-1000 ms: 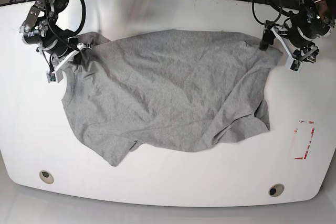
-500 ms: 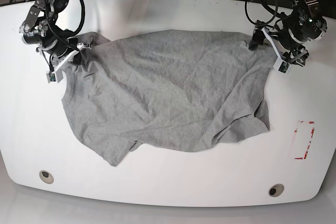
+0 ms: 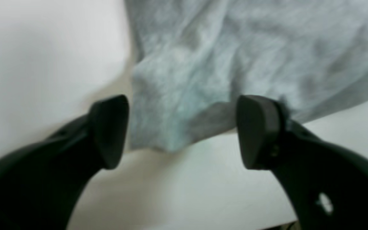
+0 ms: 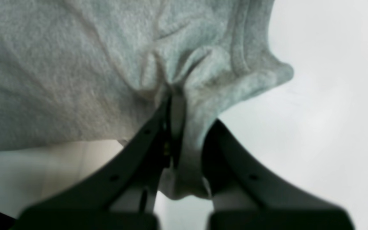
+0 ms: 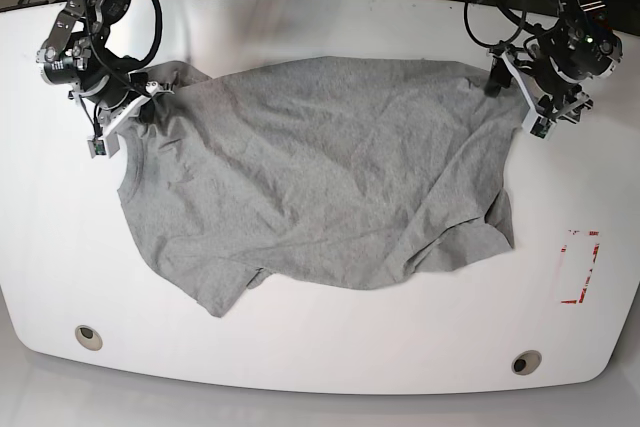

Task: Layout the t-shirt on the table in an organized manner, then fold the t-shirt properly
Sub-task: 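Drag the held shirt corner with the left gripper away from the robot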

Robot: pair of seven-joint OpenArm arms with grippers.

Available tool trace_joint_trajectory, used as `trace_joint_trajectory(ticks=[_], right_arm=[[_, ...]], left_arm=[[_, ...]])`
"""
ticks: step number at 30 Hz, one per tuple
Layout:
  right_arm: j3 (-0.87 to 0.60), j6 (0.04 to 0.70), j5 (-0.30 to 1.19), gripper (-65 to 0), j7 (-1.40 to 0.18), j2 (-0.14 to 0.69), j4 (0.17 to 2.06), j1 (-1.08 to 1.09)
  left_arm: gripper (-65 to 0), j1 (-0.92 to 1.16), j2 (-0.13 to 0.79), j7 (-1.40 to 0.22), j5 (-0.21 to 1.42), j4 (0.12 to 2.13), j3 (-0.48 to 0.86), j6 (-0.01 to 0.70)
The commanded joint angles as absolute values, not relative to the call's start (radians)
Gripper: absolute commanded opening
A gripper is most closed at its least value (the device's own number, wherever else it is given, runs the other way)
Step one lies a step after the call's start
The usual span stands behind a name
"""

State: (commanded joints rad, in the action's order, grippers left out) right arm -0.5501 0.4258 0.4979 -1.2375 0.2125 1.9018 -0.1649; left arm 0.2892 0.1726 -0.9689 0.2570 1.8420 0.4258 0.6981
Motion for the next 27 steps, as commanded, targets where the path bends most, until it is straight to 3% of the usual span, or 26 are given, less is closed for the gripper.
trace_joint_trajectory(ticks=[8, 11, 16, 17, 18, 19, 27], right_arm=[[-0.55, 0.426, 0.498, -65.0, -1.237, 0.209, 1.902, -0.165], [-0.55, 0.426, 0.498, -65.0, -1.237, 0.208, 1.902, -0.165], [-0.55, 0.426, 0.498, -65.0, -1.237, 0.211, 1.902, -0.165], [-0.55, 0.426, 0.498, -65.0, -1.237, 0.211, 1.902, -0.165], [-0.55, 0.426, 0.498, -65.0, -1.237, 0.211, 1.902, -0.165], [-0.55, 0.426, 0.498, -65.0, -1.237, 0.211, 1.902, -0.165], [-0.55, 0.426, 0.498, -65.0, -1.237, 0.211, 1.902, -0.165]], left_arm=[[-14.4, 0.292, 0.17, -0.969, 0.231, 1.842, 0.426, 0.698], [-20.8, 0.292, 0.17, -0.969, 0.231, 1.842, 0.426, 0.698], [-48.4, 0.291, 0.17, -0.969, 0.229, 1.842, 0.426, 0.698], [-51.4, 0.291, 0.17, -0.969, 0.229, 1.842, 0.426, 0.698], [-59.9, 0.289, 0.17, -0.969, 0.229, 1.842, 0.426, 0.698], [-63.2, 0.289, 0.17, -0.969, 0.229, 1.842, 0.426, 0.698], [-61.6, 0.289, 0.17, -0.969, 0.234, 1.851, 0.43, 0.698]])
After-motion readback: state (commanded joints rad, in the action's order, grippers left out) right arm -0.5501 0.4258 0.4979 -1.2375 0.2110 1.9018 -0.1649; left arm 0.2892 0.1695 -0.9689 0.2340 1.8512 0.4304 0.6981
